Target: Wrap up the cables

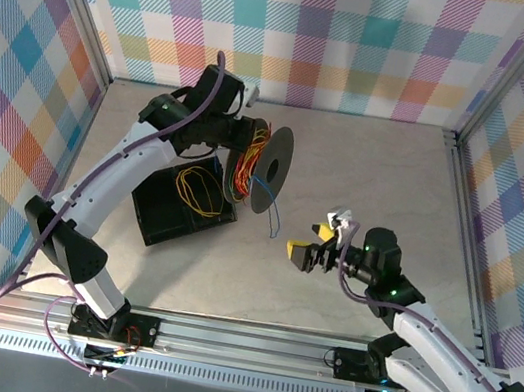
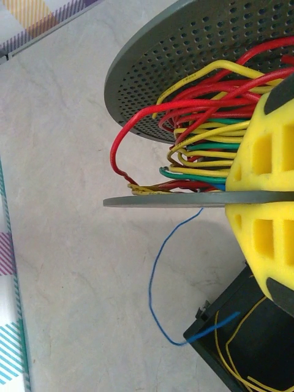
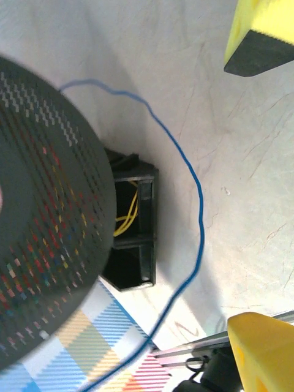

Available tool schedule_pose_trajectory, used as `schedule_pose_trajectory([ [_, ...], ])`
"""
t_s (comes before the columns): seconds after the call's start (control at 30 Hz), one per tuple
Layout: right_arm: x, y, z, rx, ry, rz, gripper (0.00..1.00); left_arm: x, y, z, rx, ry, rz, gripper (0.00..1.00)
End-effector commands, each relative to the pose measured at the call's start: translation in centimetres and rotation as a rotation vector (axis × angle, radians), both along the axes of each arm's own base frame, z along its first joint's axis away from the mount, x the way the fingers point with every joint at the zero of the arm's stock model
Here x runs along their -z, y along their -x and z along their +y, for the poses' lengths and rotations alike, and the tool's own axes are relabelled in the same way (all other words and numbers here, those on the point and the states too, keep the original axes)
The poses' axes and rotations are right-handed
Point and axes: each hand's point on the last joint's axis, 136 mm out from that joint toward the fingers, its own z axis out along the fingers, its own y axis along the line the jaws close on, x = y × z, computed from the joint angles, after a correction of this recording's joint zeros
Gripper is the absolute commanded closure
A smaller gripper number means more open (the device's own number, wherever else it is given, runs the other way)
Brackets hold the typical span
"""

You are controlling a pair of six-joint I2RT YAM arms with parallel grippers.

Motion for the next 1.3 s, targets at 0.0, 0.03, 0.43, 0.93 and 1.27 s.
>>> schedule_pose_trajectory([
  [0.0,-2.6,1.5,1.8,-0.091,-0.005,-0.309,0.01,-6.2,0.8,0.0,0.009,0.137,-0.119,1.00],
  [0.03,-2.2,1.8,2.2,-0.097,0.011,-0.333,0.01,-6.2,0.8,0.0,0.010,0.140,-0.119,1.00],
  [0.43,-0.8,-0.2,4.5,-0.088,0.084,-0.446,0.36,-6.5,1.0,0.0,0.014,0.160,-0.115,1.00],
  [0.93,0.8,-1.3,6.7,-0.139,0.068,-0.406,0.60,-6.1,1.1,-0.1,0.016,0.168,-0.113,1.00],
  [1.27,1.0,-1.4,7.3,-0.151,0.050,-0.370,0.69,-5.4,0.8,-0.3,0.012,0.168,-0.101,1.00],
])
